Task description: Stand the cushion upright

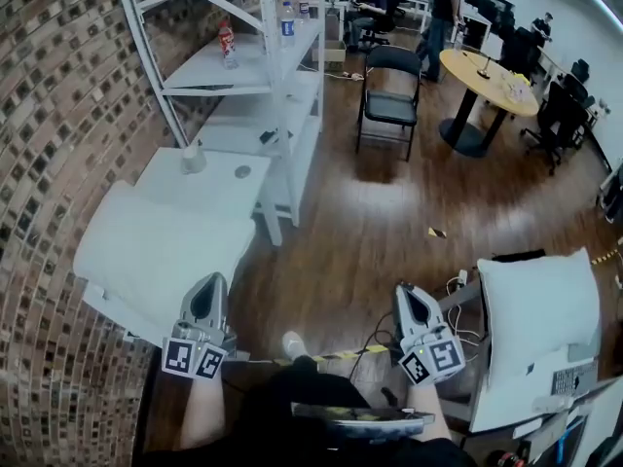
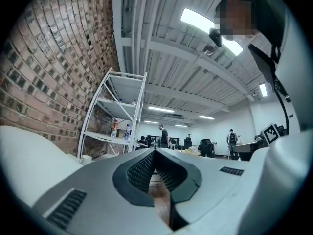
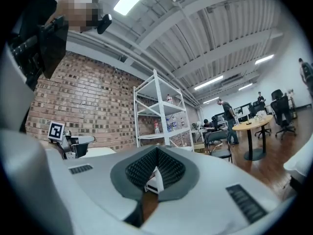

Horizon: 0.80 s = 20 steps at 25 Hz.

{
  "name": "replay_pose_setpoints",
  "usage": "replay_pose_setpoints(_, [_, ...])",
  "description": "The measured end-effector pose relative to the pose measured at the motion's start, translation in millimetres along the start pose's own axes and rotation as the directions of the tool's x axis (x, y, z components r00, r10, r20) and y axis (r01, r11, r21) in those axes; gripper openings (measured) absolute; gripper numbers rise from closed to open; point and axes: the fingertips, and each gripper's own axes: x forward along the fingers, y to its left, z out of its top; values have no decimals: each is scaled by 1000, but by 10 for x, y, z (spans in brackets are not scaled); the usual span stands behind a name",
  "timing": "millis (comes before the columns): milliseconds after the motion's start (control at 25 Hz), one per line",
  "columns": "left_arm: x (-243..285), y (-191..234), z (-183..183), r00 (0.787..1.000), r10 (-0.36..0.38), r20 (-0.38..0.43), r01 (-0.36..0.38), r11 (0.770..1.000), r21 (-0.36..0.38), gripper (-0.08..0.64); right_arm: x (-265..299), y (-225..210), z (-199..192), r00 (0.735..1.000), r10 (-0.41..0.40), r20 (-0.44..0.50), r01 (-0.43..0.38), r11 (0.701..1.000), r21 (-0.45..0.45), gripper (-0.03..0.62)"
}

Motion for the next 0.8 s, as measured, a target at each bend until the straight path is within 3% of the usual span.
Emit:
replay_pose_setpoints(240, [902,289,85,996,-67,54,68,997,-22,0,893,-235,362,999,3,42,-1,999,-38,5])
replay_pose_setpoints(360, [1102,638,110,997,-41,66,42,999,-13,0,1449,-154,421,998,53,46,-51,997,-56,5])
replay_pose_setpoints(600, [1052,1391,243,987,110,115,-108,994,-18,0,2559,189,345,974,226,0,-225,972,-65,5])
replay_pose_setpoints(720, [816,1718,347,964,230,135,-229,973,-27,0,3064,474,295,939,344,-33,-345,937,-56,5])
replay_pose_setpoints(800, [634,1925,403,937,318,144,-318,948,-23,0,3371,681,259,907,418,-48,-420,907,-45,5])
